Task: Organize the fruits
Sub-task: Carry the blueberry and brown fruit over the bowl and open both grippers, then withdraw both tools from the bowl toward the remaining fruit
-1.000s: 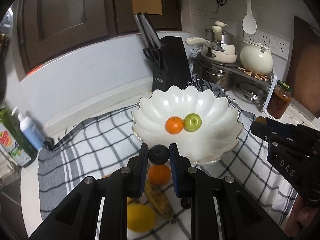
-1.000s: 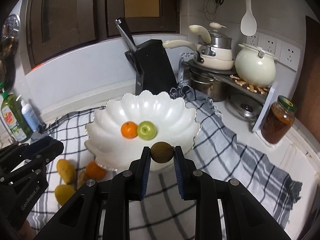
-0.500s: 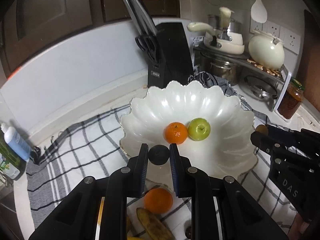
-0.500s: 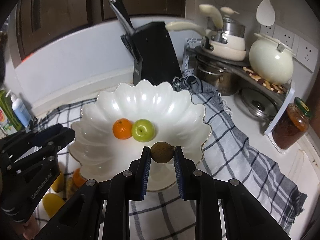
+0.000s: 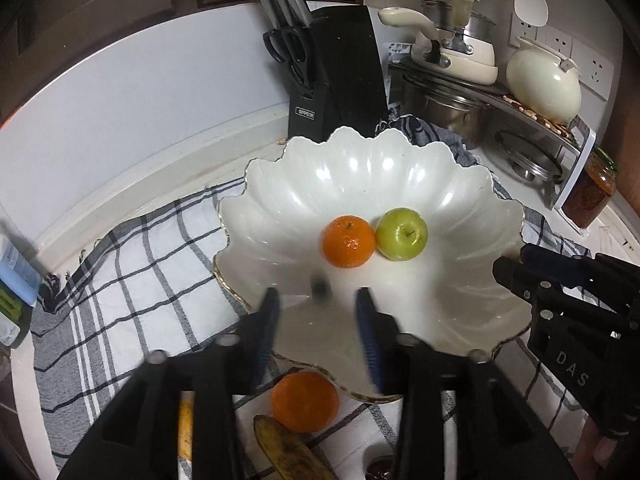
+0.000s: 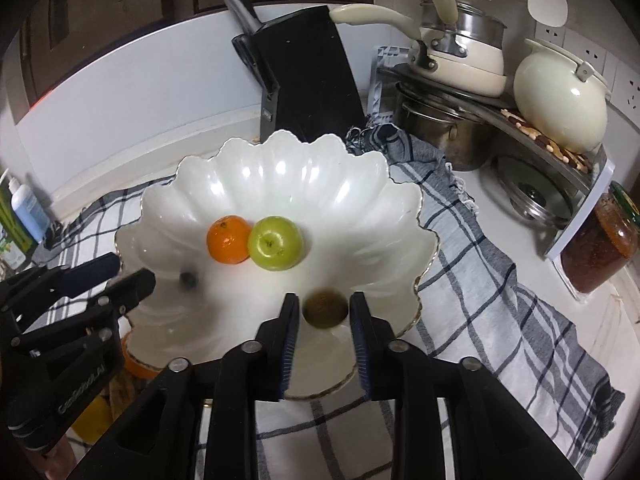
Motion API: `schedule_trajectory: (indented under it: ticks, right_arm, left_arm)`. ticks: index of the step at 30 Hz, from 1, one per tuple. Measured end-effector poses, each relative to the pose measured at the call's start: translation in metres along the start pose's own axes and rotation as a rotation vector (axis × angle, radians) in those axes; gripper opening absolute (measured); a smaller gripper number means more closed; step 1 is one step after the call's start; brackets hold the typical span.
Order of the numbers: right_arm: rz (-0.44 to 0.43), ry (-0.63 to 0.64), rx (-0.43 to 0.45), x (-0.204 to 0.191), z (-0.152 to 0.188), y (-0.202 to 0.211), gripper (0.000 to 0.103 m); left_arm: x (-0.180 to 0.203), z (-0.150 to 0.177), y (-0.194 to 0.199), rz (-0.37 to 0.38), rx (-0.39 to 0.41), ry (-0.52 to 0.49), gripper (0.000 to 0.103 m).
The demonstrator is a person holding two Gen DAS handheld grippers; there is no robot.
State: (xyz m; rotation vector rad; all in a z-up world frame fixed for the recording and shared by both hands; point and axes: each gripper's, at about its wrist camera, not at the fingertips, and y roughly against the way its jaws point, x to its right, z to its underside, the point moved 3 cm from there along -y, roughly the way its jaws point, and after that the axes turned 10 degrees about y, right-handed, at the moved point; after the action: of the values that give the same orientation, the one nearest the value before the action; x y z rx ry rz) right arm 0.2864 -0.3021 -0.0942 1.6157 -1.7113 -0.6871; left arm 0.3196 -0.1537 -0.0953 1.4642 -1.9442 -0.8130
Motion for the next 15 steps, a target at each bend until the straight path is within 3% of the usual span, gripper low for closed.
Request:
schedule_trajectory:
  ticks: [3, 5, 7, 12, 15]
  right_arm:
    - [0.022, -0.01, 0.011, 0.003, 0.0, 0.003, 0.046]
    - [0.037, -0.023, 0.02, 0.005, 0.0, 0.006, 0.066]
    - [0.062, -0.033, 0.033, 0.007, -0.001, 0.011, 0.079]
    - [0.124, -0.026, 0.07, 0.006, -0.009, 0.03, 0.086]
    - [0.141, -0.012, 0.094, 0.0, -0.014, 0.044, 0.088]
  left_arm:
    - [-0.001, 0.0, 0.002, -0.015, 0.002, -0.004, 0.052]
    - [-0.002, -0.001, 0.004, -0.016, 0.002, 0.0, 0.054]
    - [-0.004, -0.001, 0.008, -0.028, 0.012, -0.001, 0.061]
    - [-0.014, -0.003, 0.024, -0.051, 0.035, 0.008, 0.072]
    - [-0.023, -0.005, 0.038, -0.07, 0.065, 0.02, 0.087]
